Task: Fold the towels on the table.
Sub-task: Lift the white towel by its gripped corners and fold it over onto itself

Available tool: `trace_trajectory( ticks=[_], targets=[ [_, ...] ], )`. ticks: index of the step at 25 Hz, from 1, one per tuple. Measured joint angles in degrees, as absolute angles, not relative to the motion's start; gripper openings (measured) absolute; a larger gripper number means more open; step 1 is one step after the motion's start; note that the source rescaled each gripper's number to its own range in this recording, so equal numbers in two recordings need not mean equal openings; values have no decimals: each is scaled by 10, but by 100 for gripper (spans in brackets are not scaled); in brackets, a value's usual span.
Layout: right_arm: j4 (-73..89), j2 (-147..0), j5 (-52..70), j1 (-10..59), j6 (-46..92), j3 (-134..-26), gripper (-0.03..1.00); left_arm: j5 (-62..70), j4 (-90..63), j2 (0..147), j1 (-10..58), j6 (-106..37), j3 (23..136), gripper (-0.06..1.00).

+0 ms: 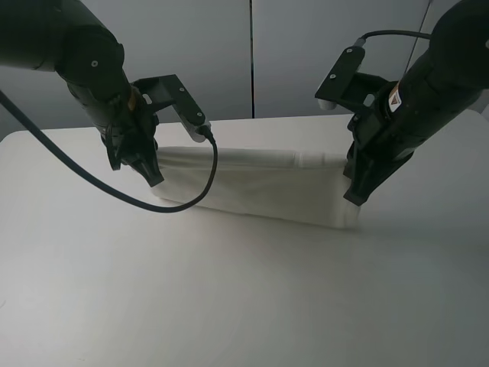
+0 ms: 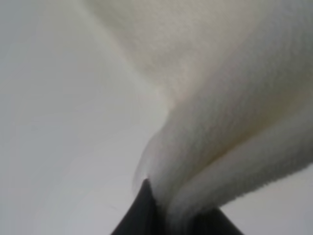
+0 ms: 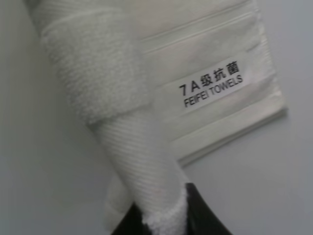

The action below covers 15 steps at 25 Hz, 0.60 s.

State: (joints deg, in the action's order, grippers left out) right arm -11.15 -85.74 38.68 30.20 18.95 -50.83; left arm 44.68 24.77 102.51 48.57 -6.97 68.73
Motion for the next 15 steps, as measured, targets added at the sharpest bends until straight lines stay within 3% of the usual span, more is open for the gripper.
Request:
trace_trajectory(
  ticks=[15],
  targets=[
    [-219,-895,291,299,99,-511,0,336,296,1025,432,-22,690,0]
  ],
)
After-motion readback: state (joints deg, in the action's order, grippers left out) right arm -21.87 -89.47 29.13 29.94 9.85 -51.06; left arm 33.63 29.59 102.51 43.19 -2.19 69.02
